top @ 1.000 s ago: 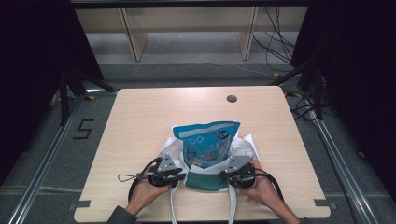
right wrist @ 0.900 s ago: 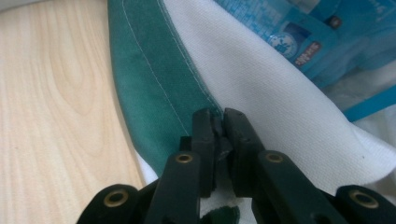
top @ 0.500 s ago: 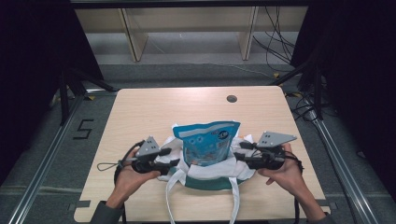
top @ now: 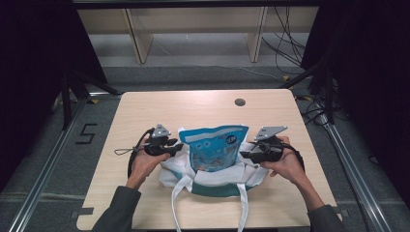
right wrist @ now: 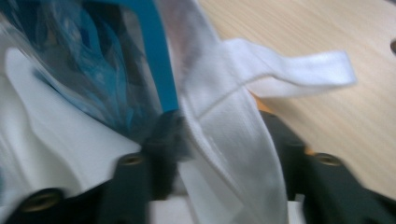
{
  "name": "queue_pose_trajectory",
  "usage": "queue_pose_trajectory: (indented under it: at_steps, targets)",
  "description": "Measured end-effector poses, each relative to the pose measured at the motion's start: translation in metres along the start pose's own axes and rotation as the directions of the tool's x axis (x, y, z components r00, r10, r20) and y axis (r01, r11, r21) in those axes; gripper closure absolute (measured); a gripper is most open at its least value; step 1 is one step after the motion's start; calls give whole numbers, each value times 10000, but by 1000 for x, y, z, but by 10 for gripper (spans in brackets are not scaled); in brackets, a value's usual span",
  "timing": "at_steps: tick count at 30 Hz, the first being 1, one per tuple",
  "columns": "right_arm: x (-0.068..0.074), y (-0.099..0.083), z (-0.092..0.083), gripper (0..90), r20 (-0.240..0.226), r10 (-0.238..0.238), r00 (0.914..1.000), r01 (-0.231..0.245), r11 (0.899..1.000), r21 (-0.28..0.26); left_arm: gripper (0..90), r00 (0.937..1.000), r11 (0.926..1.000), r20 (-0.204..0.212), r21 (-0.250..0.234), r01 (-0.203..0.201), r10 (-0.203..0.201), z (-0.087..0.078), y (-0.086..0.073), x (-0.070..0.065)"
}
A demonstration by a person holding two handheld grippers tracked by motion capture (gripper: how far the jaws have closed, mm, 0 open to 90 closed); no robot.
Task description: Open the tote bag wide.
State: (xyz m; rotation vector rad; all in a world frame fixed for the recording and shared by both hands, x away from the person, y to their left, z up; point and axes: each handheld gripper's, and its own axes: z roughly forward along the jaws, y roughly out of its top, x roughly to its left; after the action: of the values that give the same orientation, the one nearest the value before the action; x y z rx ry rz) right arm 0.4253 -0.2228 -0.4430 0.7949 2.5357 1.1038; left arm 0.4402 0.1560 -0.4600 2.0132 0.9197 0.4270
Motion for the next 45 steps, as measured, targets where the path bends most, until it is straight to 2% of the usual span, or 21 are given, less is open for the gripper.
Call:
queue_pose_trajectory:
  at_steps: [2, 4, 6, 8, 11, 15, 18, 20, 22, 24, 27, 29, 30, 33, 34, 37, 38, 39, 40, 43, 45]
  targets:
    - [2, 3, -1, 856, 106, -485, 9988, 487, 9986, -201, 795, 10000, 9991, -77, -415, 8, -11, -6, 6, 1]
    - [1, 10, -8, 868, 613, -727, 9955, 765, 9951, -622, 816, 9999, 9954, -100, -955, 99, -109, -12, 15, -2]
    - [-3, 18, -15, 870, 1135, -611, 9917, 746, 9902, -1183, 821, 9995, 9927, -214, -1177, -266, 242, -16, 26, -1]
    - [-8, 23, -15, 870, 1536, -477, 9870, 654, 9915, -1124, 822, 9995, 9929, -223, -1162, -237, 212, -9, 32, 2]
    - [-22, 18, 7, 868, 1792, -264, 9834, 389, 9970, -667, 824, 9995, 9994, -264, -318, 141, -149, 20, 23, 15]
    - [-40, -5, 42, 870, 1858, 217, 9823, -346, 9972, 668, 826, 9973, 9942, -245, 814, 705, -687, 59, -5, 28]
    - [-47, -19, 55, 873, 1520, 836, 9848, -927, 9942, 542, 821, 9932, 9871, -70, 1097, 1162, -1161, 72, -18, 31]
    - [-47, -19, 56, 872, 1574, 883, 9836, -966, 9943, 455, 823, 9962, 9900, -215, 1120, 858, -839, 72, -18, 29]
    - [-47, -20, 56, 868, 1570, 781, 9845, -867, 9950, 486, 813, 9982, 9898, -351, 1321, 532, -490, 69, -16, 27]
    - [-48, -19, 54, 763, 1581, 1276, 9792, -1339, 9905, 299, 772, 9972, 9893, -425, 1299, 663, -613, 67, -14, 27]
    - [-48, -13, 40, 549, 1442, 1988, 9694, -2008, 9796, -13, 652, 9959, 9919, -163, 897, 900, -889, 57, -9, 26]
    - [-48, -9, 24, 510, 1178, 2170, 9690, -2136, 9761, -411, 577, 9963, 9939, -120, 700, 855, -849, 48, -4, 25]
    - [-46, -7, 18, 489, 1023, 2402, 9653, -2356, 9703, -544, 532, 9934, 9930, -296, 375, 1117, -1106, 41, 1, 23]
    - [-47, -3, -8, 470, 1176, 2270, 9668, -2126, 9694, -1230, 430, 9878, 9886, -435, -261, 1486, -1496, 18, 11, 19]
    - [-43, -1, -18, 490, 1111, 2409, 9642, -2233, 9631, -1503, 431, 9909, 9913, -406, -345, 1269, -1283, 10, 14, 16]
    - [-30, -2, -36, 597, 911, 1985, 9758, -1853, 9732, -1359, 524, 9973, 9969, -214, -378, 695, -704, -9, 13, 0]
    - [-26, -4, -39, 624, 786, 1538, 9850, -1428, 9811, -1309, 565, 9983, 9979, -25, -298, 581, -582, -13, 11, -5]
    - [-19, -5, -39, 651, 486, 1694, 9844, -1628, 9797, -1168, 595, 9988, 9987, 196, -232, 458, -454, -18, 5, -14]
    - [-12, -8, -39, 672, 297, 1264, 9915, -1225, 9866, -1078, 632, 9994, 9998, 302, -74, 181, -179, -20, 2, -17]
    - [8, -14, -33, 742, -338, 890, 9955, -906, 9946, -506, 733, 9970, 9996, 725, 24, 281, -282, -21, -15, -35]
    - [18, -17, -27, 784, -640, 692, 9955, -713, 9969, -317, 773, 9962, 9993, 868, 380, -74, 41, -21, -23, -41]
